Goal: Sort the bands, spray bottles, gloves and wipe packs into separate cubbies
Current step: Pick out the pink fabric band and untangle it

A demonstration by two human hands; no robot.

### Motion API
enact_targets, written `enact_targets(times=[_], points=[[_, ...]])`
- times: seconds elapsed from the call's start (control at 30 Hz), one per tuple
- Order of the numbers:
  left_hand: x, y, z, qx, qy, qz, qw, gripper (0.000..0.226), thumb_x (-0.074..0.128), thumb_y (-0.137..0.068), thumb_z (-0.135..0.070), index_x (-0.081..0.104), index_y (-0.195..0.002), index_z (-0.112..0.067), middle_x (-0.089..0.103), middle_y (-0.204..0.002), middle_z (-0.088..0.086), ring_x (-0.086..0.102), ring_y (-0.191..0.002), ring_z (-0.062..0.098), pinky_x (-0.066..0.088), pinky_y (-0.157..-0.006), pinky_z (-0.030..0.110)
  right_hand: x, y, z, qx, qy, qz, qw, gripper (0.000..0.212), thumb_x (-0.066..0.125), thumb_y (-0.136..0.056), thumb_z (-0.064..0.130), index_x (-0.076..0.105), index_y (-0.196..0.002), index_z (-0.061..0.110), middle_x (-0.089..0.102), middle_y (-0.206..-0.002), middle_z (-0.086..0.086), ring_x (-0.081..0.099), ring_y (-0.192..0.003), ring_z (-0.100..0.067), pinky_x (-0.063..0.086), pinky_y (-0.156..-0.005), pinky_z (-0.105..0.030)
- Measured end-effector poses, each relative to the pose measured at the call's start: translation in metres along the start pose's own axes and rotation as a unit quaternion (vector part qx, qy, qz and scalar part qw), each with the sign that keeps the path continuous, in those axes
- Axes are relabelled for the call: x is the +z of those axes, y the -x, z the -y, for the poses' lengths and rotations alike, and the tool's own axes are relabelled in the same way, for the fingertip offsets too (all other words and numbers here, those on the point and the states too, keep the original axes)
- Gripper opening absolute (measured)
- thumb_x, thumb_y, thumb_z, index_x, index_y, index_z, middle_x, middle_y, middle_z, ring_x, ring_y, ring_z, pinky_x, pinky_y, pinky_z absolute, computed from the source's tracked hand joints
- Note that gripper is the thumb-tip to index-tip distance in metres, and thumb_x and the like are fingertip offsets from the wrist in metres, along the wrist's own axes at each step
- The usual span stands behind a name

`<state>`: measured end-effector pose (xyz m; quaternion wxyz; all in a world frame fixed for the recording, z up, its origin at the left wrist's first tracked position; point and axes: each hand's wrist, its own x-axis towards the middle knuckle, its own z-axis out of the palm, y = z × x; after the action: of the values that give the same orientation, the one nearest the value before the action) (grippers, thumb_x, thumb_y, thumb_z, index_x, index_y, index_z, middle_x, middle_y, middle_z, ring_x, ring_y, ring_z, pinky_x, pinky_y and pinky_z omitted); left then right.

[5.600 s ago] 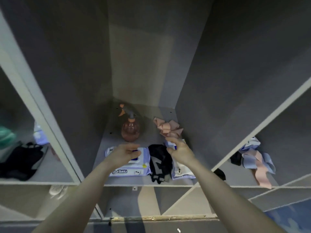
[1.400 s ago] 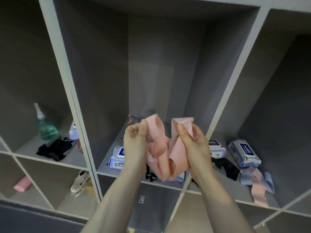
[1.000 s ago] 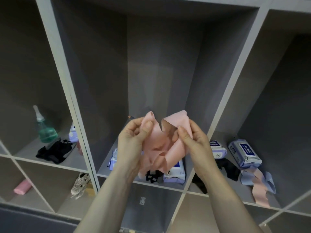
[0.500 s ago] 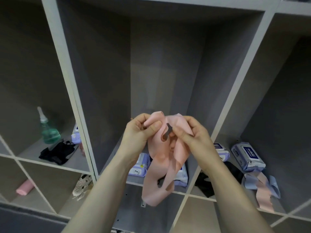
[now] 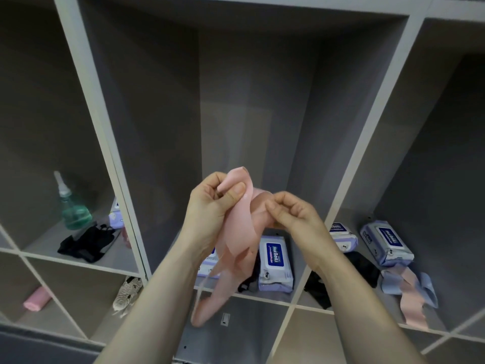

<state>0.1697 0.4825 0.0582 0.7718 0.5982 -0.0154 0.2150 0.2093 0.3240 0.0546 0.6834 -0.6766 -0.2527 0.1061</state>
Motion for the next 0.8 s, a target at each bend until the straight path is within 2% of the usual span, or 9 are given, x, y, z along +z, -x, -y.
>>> enact_targets(times=[0.1,0.23,0.33,0.4,0.5,0.6,0.67,0.73,0.8], points=[[-0.001,-0.002,0.000,0.002,0.004,-0.023,1.000,0.018,0.062,-0.088,-0.007,0.053,-0.073,-0.012,0.054,-0.063,-0.004,0.049,-0.059,0.010,0.043,-0.055,0.022,0.001,0.003,-0.003,0.022,-0.004,0.058,0.998,0.014,0.061,-0.087,0.001,0.065,-0.095,0.012,0.075,-0.085,0.000,0.069,-0.081,-0.010,0.054,-0.077,-0.022],[-0.004,-0.003,-0.001,-0.014,0.005,-0.028,0.999,0.017,0.064,-0.086,-0.009,0.056,-0.072,-0.013,0.058,-0.065,0.000,0.051,-0.059,0.013,0.044,-0.057,0.026,0.002,0.006,-0.001,-0.037,0.024,0.028,0.999,0.016,0.062,-0.087,0.003,0.071,-0.089,0.016,0.075,-0.085,0.003,0.069,-0.082,-0.008,0.052,-0.075,-0.020],[-0.005,0.001,-0.002,-0.040,0.018,-0.001,0.999,0.004,0.067,-0.082,-0.011,0.067,-0.086,-0.010,0.070,-0.075,0.002,0.064,-0.064,0.014,0.053,-0.059,0.027,0.001,0.003,0.001,-0.096,0.035,0.019,0.995,0.007,0.067,-0.084,0.018,0.073,-0.088,0.019,0.071,-0.095,0.000,0.065,-0.092,-0.014,0.051,-0.084,-0.029],[-0.005,0.003,-0.001,-0.059,0.027,0.005,0.998,0.021,0.070,-0.075,-0.017,0.071,-0.094,-0.009,0.073,-0.080,0.003,0.067,-0.066,0.014,0.055,-0.058,0.026,0.000,0.001,0.001,-0.126,0.045,-0.010,0.991,0.014,0.067,-0.078,0.031,0.074,-0.088,0.024,0.064,-0.109,0.003,0.060,-0.102,-0.014,0.050,-0.089,-0.035],[-0.005,0.004,-0.003,-0.071,0.024,0.000,0.997,0.019,0.067,-0.080,-0.013,0.070,-0.099,-0.009,0.074,-0.079,0.002,0.068,-0.064,0.014,0.056,-0.055,0.026,-0.001,0.002,0.005,-0.156,0.044,-0.047,0.986,0.016,0.067,-0.076,0.042,0.073,-0.087,0.032,0.055,-0.130,0.013,0.050,-0.124,-0.013,0.048,-0.092,-0.029],[-0.003,0.002,-0.003,-0.087,0.001,-0.009,0.996,0.014,0.064,-0.086,-0.012,0.070,-0.098,-0.011,0.074,-0.079,0.001,0.068,-0.066,0.016,0.056,-0.057,0.027,0.000,0.004,0.010,-0.185,0.055,-0.041,0.980,0.030,0.066,-0.075,0.056,0.072,-0.082,0.027,0.048,-0.141,0.016,0.041,-0.134,-0.016,0.047,-0.095,-0.028],[-0.004,0.000,-0.001,-0.097,-0.007,-0.030,0.995,0.016,0.064,-0.087,-0.017,0.070,-0.099,-0.008,0.072,-0.080,0.005,0.065,-0.071,0.022,0.053,-0.064,0.032,0.000,0.004,0.012,-0.212,0.041,-0.037,0.976,0.030,0.064,-0.080,0.051,0.070,-0.081,0.022,0.050,-0.141,0.011,0.045,-0.130,-0.020,0.045,-0.098,-0.030],[-0.009,-0.005,0.002,-0.113,0.022,-0.070,0.991,0.016,0.062,-0.090,-0.018,0.069,-0.095,-0.005,0.071,-0.079,0.009,0.063,-0.071,0.024,0.051,-0.064,0.032,-0.001,0.003,0.017,-0.215,-0.060,-0.054,0.973,0.018,0.061,-0.084,0.034,0.068,-0.076,0.020,0.058,-0.133,0.001,0.058,-0.109,-0.016,0.048,-0.087,-0.028],[-0.018,-0.009,0.002,-0.118,0.062,-0.125,0.983,0.011,0.060,-0.091,-0.014,0.067,-0.087,-0.007,0.070,-0.073,0.007,0.062,-0.067,0.023,0.051,-0.061,0.031,-0.010,0.001,0.019,-0.205,-0.165,-0.086,0.961,0.022,0.057,-0.086,0.021,0.068,-0.067,0.021,0.065,-0.116,-0.006,0.064,-0.091,-0.011,0.051,-0.075,-0.024]])
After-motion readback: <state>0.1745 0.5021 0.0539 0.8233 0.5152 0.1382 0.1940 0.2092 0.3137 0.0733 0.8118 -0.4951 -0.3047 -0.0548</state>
